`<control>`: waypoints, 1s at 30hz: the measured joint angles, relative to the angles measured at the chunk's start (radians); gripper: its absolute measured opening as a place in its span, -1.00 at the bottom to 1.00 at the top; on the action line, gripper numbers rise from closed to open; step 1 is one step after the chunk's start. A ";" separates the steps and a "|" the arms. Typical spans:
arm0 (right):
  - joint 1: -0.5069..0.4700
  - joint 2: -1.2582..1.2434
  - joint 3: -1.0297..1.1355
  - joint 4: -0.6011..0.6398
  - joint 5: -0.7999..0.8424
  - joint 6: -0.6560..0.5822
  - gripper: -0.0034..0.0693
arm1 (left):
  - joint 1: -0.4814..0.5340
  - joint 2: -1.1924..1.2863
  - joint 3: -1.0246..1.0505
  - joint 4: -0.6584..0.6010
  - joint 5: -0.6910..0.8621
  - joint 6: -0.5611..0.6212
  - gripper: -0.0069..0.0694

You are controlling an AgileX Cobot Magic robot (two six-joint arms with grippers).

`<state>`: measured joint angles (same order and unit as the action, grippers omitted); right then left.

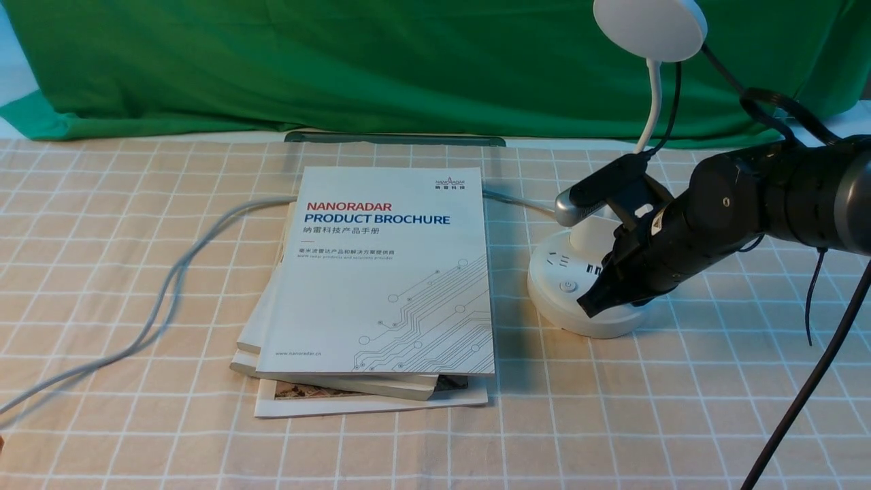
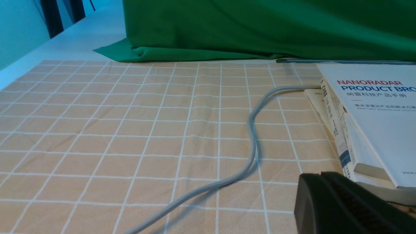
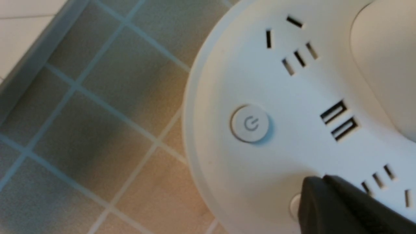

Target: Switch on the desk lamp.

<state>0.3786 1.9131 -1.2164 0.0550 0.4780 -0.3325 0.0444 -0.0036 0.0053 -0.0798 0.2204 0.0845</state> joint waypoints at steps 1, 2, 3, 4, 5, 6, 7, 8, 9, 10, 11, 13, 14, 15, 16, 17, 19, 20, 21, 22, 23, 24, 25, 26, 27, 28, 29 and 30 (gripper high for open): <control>0.000 -0.001 0.000 0.000 0.000 0.000 -0.82 | 0.000 0.000 0.000 0.000 0.000 0.000 -0.76; 0.000 -0.009 0.002 0.000 0.001 0.003 -0.82 | 0.000 0.000 0.000 0.000 0.000 0.000 -0.76; 0.000 -0.015 0.005 0.000 0.003 0.009 -0.82 | 0.000 0.000 0.000 0.000 0.000 0.000 -0.76; 0.000 -0.026 0.011 0.000 0.010 0.021 -0.82 | 0.000 0.000 0.000 0.000 0.000 0.000 -0.76; 0.000 -0.045 0.019 0.000 0.031 0.033 -0.82 | 0.000 0.000 0.000 0.000 0.000 0.000 -0.76; 0.000 -0.062 0.030 0.000 0.048 0.044 -0.82 | 0.000 0.000 0.000 0.000 0.000 0.000 -0.76; 0.000 -0.086 0.040 0.000 0.061 0.053 -0.82 | 0.000 0.000 0.000 0.000 0.000 0.000 -0.76; 0.000 -0.141 0.056 0.000 0.074 0.067 -0.82 | 0.000 0.000 0.000 0.000 0.000 0.000 -0.76; 0.000 -0.170 0.069 0.000 0.074 0.078 -0.81 | 0.000 0.000 0.000 0.000 0.000 0.000 -0.76; 0.000 -0.223 0.085 0.000 0.070 0.085 -0.81 | 0.000 0.000 0.000 0.000 0.000 0.000 -0.76; 0.000 -0.281 0.109 0.000 0.061 0.101 -0.81 | 0.000 0.000 0.000 0.000 0.000 0.000 -0.76; 0.000 -0.389 0.166 0.000 0.038 0.127 -0.81 | 0.000 0.000 0.000 0.000 0.000 0.000 -0.76; 0.000 -0.453 0.200 0.000 0.025 0.142 -0.81 | 0.000 0.000 0.000 0.000 0.000 0.000 -0.76; 0.000 -0.479 0.222 0.000 0.020 0.149 -0.81 | 0.000 0.000 0.000 0.000 0.000 0.000 -0.76; 0.000 -0.544 0.256 0.000 0.011 0.159 -0.81 | 0.000 0.000 0.000 0.000 0.000 0.000 -0.76; 0.000 -0.637 0.300 0.000 0.000 0.170 -0.81 | 0.000 0.000 0.000 0.000 0.000 0.000 -0.76; 0.000 -0.768 0.349 0.000 -0.014 0.177 -0.81 | 0.000 0.000 0.000 0.000 0.000 0.000 -0.76; 0.000 -0.846 0.377 0.000 -0.022 0.179 -0.81 | 0.000 0.000 0.000 0.000 0.000 0.000 -0.76; 0.000 -0.899 0.399 0.000 -0.025 0.180 -0.81 | 0.000 0.000 0.000 0.000 0.000 0.000 -0.76; 0.000 -0.961 0.418 0.000 -0.029 0.180 -0.81 | 0.000 0.000 0.000 0.000 0.000 0.000 -0.76; 0.000 -1.022 0.435 0.000 -0.032 0.180 -0.81 | 0.000 0.000 0.000 0.000 0.000 0.000 -0.76; 0.000 -1.077 0.448 0.000 -0.034 0.182 -0.80 | 0.000 0.000 0.000 0.000 0.000 0.000 -0.76; 0.000 -1.109 0.461 0.000 -0.034 0.186 -0.80 | 0.000 0.000 0.000 0.000 0.000 0.000 -0.76; 0.000 -1.158 0.475 -0.002 -0.028 0.196 -0.80 | 0.000 0.000 0.000 0.000 0.000 0.000 -0.76; 0.000 -1.210 0.487 -0.005 -0.010 0.209 -0.80 | 0.000 0.000 0.000 0.000 0.000 0.000 -0.76; 0.000 -1.219 0.492 -0.005 -0.008 0.213 -0.80 | 0.000 0.000 0.000 0.000 0.000 0.000 -0.76; 0.000 -1.285 0.513 -0.007 0.006 0.219 -0.80 | 0.000 0.000 0.000 0.000 0.000 0.000 -0.76; 0.000 -1.305 0.526 -0.007 0.000 0.218 -0.80 | 0.000 0.000 0.000 0.000 0.000 0.000 -0.76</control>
<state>0.3786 0.6076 -0.6905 0.0483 0.4780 -0.1140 0.0444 -0.0036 0.0053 -0.0798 0.2204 0.0845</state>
